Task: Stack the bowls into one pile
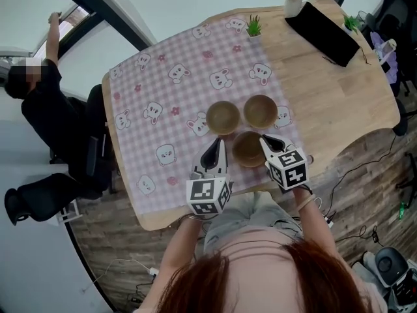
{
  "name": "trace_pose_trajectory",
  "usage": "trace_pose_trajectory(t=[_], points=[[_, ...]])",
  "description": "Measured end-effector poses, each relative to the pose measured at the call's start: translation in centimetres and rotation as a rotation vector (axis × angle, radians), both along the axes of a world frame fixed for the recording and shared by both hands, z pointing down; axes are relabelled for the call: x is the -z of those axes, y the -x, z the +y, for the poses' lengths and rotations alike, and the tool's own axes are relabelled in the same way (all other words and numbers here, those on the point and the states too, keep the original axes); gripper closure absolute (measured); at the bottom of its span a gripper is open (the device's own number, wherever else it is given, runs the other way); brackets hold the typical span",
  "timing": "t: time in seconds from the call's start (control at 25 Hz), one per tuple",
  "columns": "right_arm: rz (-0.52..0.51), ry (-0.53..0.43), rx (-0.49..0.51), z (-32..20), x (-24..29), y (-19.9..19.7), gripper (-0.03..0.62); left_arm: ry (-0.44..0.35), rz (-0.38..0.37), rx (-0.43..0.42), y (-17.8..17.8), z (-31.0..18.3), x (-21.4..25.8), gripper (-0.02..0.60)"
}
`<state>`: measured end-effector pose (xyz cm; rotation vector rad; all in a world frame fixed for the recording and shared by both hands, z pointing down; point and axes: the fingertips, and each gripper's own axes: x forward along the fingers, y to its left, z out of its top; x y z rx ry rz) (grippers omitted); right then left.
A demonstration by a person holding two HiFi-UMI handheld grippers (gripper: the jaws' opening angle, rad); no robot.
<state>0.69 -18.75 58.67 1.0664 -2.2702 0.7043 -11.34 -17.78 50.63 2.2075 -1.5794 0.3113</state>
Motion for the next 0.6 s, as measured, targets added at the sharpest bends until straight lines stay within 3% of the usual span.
trace_pose_trajectory(t=[0.6], points=[[-0.050,-0.048,-0.013,-0.6,4.2,0.8,0.582,-0.032,-0.021,0.035,1.8,-0.2,2.5,0.566]])
